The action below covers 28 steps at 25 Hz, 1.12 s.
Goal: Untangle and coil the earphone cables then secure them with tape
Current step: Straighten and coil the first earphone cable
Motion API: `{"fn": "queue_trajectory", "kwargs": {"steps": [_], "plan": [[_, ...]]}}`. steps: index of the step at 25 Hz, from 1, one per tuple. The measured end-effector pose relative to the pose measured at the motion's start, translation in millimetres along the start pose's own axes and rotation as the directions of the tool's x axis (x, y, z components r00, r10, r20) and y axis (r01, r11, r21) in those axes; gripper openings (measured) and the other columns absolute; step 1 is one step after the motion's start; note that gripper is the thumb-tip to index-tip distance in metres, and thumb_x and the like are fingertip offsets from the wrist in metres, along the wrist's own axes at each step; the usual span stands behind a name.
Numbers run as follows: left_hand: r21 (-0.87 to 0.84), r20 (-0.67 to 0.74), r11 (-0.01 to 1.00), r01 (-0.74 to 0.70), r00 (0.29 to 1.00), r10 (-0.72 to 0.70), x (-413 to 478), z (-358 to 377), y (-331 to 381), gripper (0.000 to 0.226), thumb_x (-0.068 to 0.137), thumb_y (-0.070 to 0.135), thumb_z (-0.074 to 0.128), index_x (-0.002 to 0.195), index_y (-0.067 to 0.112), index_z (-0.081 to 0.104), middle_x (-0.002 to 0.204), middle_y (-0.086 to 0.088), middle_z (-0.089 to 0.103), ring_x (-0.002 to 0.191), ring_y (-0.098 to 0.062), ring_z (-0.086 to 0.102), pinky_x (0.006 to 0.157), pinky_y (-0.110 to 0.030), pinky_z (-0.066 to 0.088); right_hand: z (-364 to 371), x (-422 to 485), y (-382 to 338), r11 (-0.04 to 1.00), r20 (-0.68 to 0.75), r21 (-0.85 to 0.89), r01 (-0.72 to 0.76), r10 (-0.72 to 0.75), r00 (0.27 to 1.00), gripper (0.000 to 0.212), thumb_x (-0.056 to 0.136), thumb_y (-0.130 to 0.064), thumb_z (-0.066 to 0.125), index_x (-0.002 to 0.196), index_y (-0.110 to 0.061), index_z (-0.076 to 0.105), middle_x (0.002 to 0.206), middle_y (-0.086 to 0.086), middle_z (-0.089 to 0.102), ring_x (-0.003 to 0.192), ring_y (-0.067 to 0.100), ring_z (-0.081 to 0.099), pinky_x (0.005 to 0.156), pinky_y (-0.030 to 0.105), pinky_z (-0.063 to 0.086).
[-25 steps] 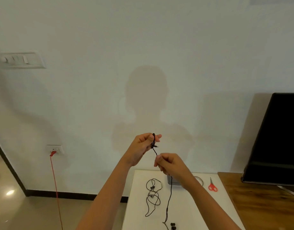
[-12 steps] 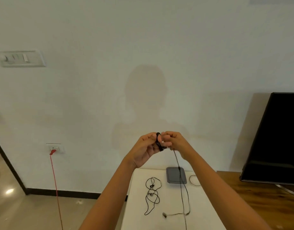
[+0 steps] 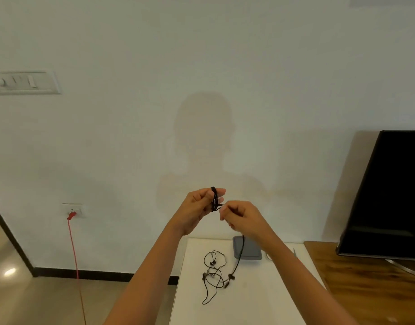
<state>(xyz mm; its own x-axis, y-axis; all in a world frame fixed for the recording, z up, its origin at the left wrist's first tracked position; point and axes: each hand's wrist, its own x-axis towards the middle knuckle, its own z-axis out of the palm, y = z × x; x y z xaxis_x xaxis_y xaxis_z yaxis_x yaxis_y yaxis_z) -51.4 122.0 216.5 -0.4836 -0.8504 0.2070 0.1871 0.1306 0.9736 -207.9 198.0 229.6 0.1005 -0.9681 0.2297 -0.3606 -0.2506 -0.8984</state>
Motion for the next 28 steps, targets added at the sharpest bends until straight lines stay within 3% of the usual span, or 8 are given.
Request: {"fn": "queue_trajectory", "kwargs": {"steps": [3, 8, 10, 12, 15, 20, 25, 28], "plan": [[0.096, 0.088, 0.995, 0.02, 0.996, -0.029, -3.5, 10.8, 4.8, 0.036, 0.101, 0.022, 0.042, 0.113, -0.006, 0.062, 0.093, -0.009, 0.066, 0.09, -0.02, 0.061, 0.095, -0.034, 0.045, -16.7, 19.4, -20.9, 0.993, -0.053, -0.106, 0.044, -0.049, 0.997, 0.026, 0.09, -0.024, 0.06, 0.066, -0.019, 0.066, 0.048, -0.014, 0.056, 0.045, -0.002, 0.047, 0.051, 0.013, 0.039], [0.133, 0.115, 0.988, 0.074, 0.989, -0.09, -7.0, 11.0, 14.9, 0.033, 0.1, 0.024, 0.042, 0.112, 0.006, 0.067, 0.108, -0.011, 0.071, 0.111, -0.028, 0.064, 0.102, -0.04, 0.046, -35.3, 51.1, -30.8, 0.953, -0.046, -0.282, 0.111, -0.129, 0.991, 0.02, 0.084, -0.03, 0.068, 0.071, -0.014, 0.07, 0.062, -0.006, 0.063, 0.054, 0.001, 0.054, 0.055, 0.012, 0.043], [0.112, 0.129, 0.989, 0.093, 0.986, -0.107, -10.8, 10.2, 16.6, 0.031, 0.101, 0.021, 0.041, 0.107, 0.006, 0.068, 0.106, -0.012, 0.072, 0.106, -0.027, 0.066, 0.097, -0.037, 0.05, -40.4, 62.2, -22.3, 0.974, -0.016, -0.2, 0.11, -0.116, 0.993, 0.015, 0.079, -0.029, 0.074, 0.076, -0.015, 0.072, 0.069, -0.001, 0.066, 0.06, 0.009, 0.057, 0.056, 0.017, 0.046], [-0.015, 0.139, 0.995, 0.103, 0.985, -0.1, -14.8, 13.2, 20.6, 0.031, 0.102, 0.018, 0.039, 0.101, 0.006, 0.067, 0.103, -0.014, 0.072, 0.103, -0.029, 0.067, 0.09, -0.034, 0.053, -39.6, 66.6, -6.3, 0.999, 0.003, 0.044, 0.021, -0.021, 1.0, 0.013, 0.08, -0.024, 0.073, 0.078, -0.011, 0.071, 0.067, 0.005, 0.061, 0.054, 0.016, 0.046, 0.048, 0.022, 0.038], [-0.254, 0.111, 0.964, 0.083, 0.992, -0.056, -13.6, 17.4, 24.8, 0.033, 0.101, 0.013, 0.037, 0.092, 0.004, 0.068, 0.107, -0.019, 0.07, 0.098, -0.033, 0.069, 0.095, -0.045, 0.052, -18.8, 58.9, 24.5, 0.954, 0.042, 0.273, -0.121, 0.114, 0.993, 0.017, 0.09, -0.016, 0.059, 0.077, -0.016, 0.07, 0.063, 0.006, 0.055, 0.053, 0.019, 0.038, 0.048, 0.023, 0.031], [-0.353, -0.007, 0.936, 0.002, 1.0, -0.005, -6.6, 9.7, 27.7, 0.031, 0.101, 0.01, 0.037, 0.093, 0.0, 0.065, 0.119, -0.019, 0.066, 0.103, -0.036, 0.066, 0.095, -0.047, 0.052, 13.0, 16.9, 41.9, 0.946, 0.059, 0.287, -0.153, 0.142, 0.988, 0.039, 0.098, -0.031, 0.048, 0.077, -0.005, 0.068, 0.061, 0.005, 0.06, 0.047, 0.012, 0.044, 0.047, 0.02, 0.035], [-0.019, -0.067, 0.998, 0.063, 0.996, -0.065, -2.9, 1.4, 9.7, 0.029, 0.101, 0.015, 0.041, 0.101, 0.005, 0.068, 0.122, -0.007, 0.066, 0.116, -0.027, 0.061, 0.101, -0.04, 0.048, 11.8, -6.2, 19.0, 0.968, 0.193, 0.108, -0.226, 0.203, 0.96, 0.024, 0.094, -0.019, 0.054, 0.091, 0.0, 0.068, 0.08, 0.013, 0.074, 0.061, 0.017, 0.068, 0.056, 0.022, 0.051], [0.224, -0.026, 0.97, 0.093, 0.996, -0.089, -6.7, 4.4, 0.9, 0.03, 0.102, 0.019, 0.043, 0.099, 0.011, 0.071, 0.108, 0.003, 0.071, 0.103, -0.019, 0.064, 0.096, -0.035, 0.049, -0.4, 0.5, -4.4, 0.958, 0.232, -0.091, -0.272, 0.286, 0.93, 0.017, 0.087, -0.011, 0.06, 0.09, 0.003, 0.069, 0.081, 0.014, 0.075, 0.071, 0.02, 0.073, 0.06, 0.023, 0.056]]}}
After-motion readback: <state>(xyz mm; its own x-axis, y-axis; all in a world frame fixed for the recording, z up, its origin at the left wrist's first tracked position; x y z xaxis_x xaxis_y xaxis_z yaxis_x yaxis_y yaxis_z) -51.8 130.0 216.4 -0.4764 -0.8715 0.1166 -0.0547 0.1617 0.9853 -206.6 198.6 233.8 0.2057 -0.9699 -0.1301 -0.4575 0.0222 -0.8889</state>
